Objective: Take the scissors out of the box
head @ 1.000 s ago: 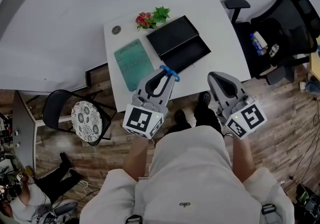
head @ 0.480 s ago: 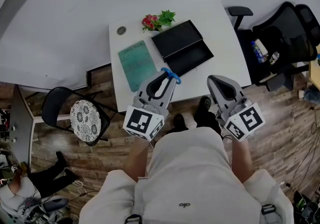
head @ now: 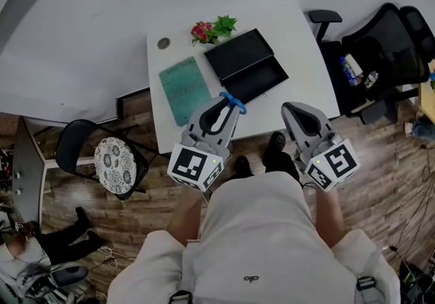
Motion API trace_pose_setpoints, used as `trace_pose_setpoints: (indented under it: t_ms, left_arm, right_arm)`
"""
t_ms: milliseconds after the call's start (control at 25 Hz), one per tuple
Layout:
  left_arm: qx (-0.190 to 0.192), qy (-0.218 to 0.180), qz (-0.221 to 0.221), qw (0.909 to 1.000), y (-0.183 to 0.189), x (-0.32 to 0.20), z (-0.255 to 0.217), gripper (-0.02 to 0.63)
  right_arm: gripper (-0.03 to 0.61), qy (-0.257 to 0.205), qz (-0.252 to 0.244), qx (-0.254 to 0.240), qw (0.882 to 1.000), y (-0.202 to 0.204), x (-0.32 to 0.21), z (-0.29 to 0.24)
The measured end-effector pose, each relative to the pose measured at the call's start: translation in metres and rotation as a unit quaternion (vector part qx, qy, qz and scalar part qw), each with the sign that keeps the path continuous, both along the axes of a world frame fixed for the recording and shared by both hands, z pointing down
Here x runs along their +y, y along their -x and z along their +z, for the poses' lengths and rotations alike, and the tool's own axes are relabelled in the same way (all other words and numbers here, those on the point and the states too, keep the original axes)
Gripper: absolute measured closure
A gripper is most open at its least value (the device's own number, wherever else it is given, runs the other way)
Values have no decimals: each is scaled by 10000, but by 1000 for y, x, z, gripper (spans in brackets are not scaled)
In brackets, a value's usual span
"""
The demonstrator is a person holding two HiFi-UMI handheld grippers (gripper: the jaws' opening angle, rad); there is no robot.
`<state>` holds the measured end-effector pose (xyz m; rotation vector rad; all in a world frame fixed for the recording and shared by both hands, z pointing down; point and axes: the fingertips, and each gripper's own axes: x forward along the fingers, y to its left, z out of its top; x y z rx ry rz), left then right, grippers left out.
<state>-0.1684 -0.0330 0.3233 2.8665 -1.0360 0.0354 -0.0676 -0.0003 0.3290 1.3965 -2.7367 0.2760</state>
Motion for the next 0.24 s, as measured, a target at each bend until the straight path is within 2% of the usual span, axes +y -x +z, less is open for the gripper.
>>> trace_pose_setpoints:
  t_ms: [240]
  left_arm:
    - [-3, 1, -7, 10000, 1, -3, 0, 534]
  right_arm:
    - [574, 5, 29, 21, 10000, -1, -3, -1]
